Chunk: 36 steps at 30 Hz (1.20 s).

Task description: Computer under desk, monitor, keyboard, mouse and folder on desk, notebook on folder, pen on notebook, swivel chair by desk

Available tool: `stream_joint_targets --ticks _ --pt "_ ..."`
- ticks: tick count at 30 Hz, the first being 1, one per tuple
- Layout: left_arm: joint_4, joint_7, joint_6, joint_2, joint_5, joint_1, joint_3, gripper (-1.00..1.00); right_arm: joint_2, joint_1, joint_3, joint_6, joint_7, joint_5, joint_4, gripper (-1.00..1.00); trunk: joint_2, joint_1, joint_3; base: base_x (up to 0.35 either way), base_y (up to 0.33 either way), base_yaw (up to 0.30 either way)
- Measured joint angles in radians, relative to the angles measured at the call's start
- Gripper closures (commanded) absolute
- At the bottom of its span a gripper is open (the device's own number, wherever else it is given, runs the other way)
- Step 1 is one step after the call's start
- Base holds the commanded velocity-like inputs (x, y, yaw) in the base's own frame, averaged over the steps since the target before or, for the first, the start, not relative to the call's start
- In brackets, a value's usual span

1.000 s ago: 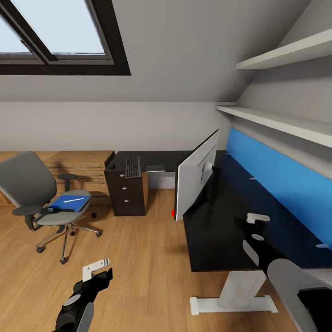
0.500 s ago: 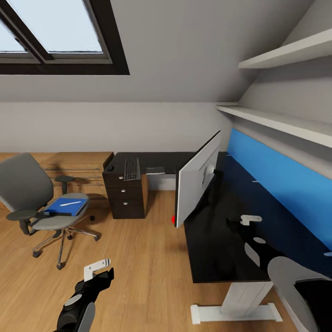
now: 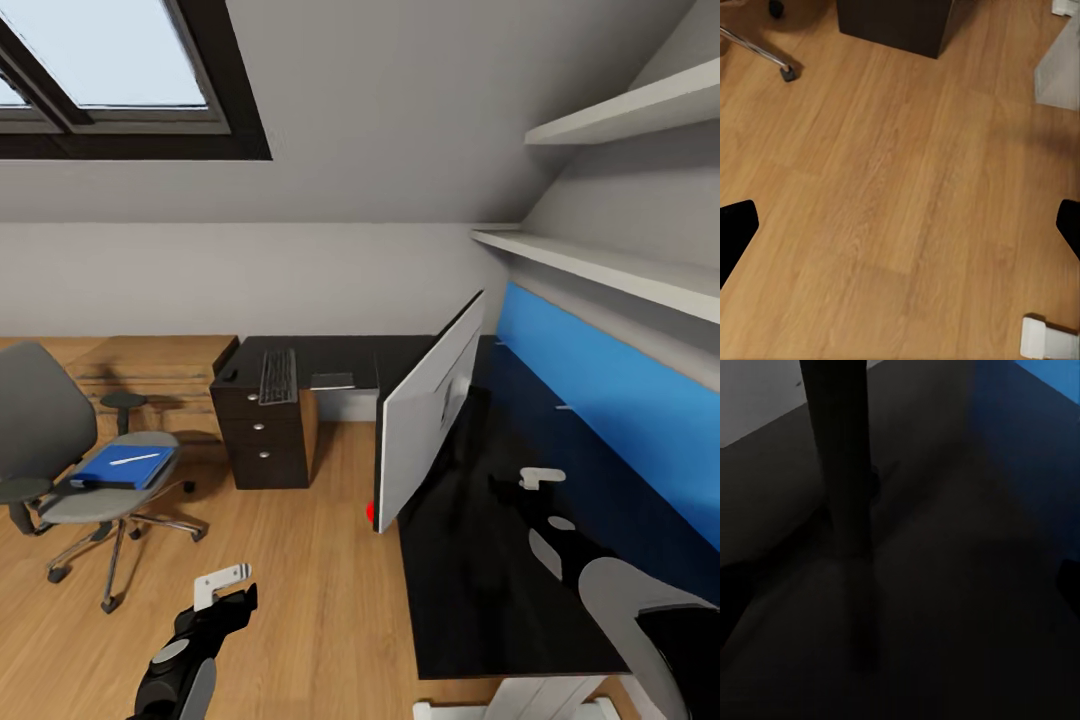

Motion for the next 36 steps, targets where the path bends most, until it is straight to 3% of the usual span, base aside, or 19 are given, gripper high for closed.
stream_joint_targets --ticks 14,26,36 --pt "0.000 0.005 0.000 0.000 -0.001 0.000 -0.002 -1.00 0.004 0.000 0.001 0.000 -0.001 -0.001 0.000 -1.00 0.000 0.000 0.000 0.034 -0.004 0.014" --pt "-0.002 0.007 0.000 -0.001 0.000 0.000 -0.002 -1.00 0.005 0.000 0.001 0.000 -0.002 -0.002 0.000 -1.00 0.000 0.000 0.000 0.001 0.000 0.219" --pt "-0.006 0.006 0.000 -0.003 0.000 0.000 -0.002 -1.00 0.004 0.000 0.000 0.000 -0.007 -0.001 0.001 -1.00 0.000 0.000 0.000 0.000 0.000 0.054"
